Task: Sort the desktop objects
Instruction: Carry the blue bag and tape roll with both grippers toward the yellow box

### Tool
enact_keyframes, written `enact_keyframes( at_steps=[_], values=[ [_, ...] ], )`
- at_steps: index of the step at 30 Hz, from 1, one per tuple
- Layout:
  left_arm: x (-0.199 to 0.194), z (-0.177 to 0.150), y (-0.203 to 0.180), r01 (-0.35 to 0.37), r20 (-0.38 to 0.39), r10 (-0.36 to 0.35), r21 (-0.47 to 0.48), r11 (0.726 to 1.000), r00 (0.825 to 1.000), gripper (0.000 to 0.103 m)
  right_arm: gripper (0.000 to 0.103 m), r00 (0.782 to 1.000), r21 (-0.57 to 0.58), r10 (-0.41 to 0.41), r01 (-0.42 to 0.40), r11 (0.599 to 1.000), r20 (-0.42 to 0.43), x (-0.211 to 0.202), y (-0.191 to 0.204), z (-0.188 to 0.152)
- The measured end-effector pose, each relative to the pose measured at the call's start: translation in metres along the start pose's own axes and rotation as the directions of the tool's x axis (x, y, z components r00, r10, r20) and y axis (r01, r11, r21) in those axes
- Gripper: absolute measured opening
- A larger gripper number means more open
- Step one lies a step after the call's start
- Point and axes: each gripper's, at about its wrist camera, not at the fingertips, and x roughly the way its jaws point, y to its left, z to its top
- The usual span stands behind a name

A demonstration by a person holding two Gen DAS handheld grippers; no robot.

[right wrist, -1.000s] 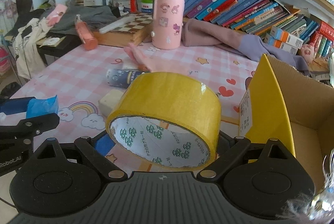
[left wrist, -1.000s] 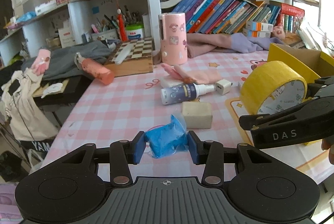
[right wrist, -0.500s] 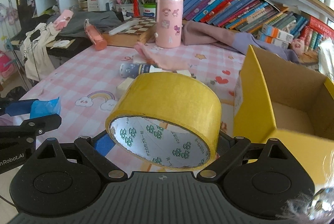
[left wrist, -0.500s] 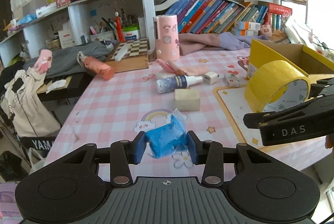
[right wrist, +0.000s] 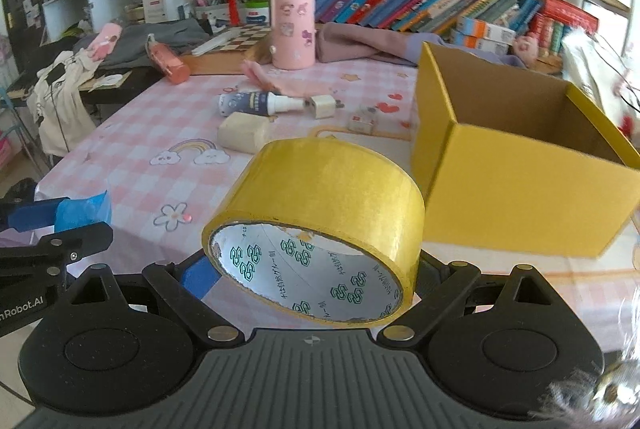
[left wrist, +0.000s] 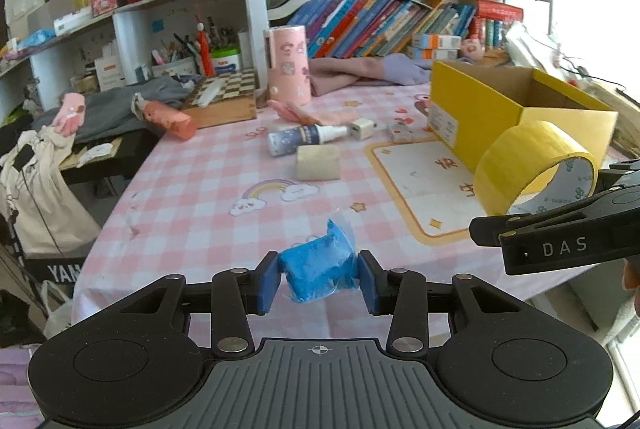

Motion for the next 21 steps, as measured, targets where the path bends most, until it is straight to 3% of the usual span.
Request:
enact_keyframes(
  at_steps=[12,21],
  values=[
    [-0.012,-0.007,-0.02,0.102,0.002,-0.102,0.047,0.994,0.995,0.04,0.094,0.997,0.106,-0.072,0.072,0.992,-0.005,-0.033,-0.016,-0.028],
    [-0.011,-0.008,-0.043,0.194,-0.002,-0.195,0.1,0.976,0.981,0.04,0.094,0.99,0.151,-0.138,0.14,0.978,-0.026,-0.054,-0.03,-0.047]
  ],
)
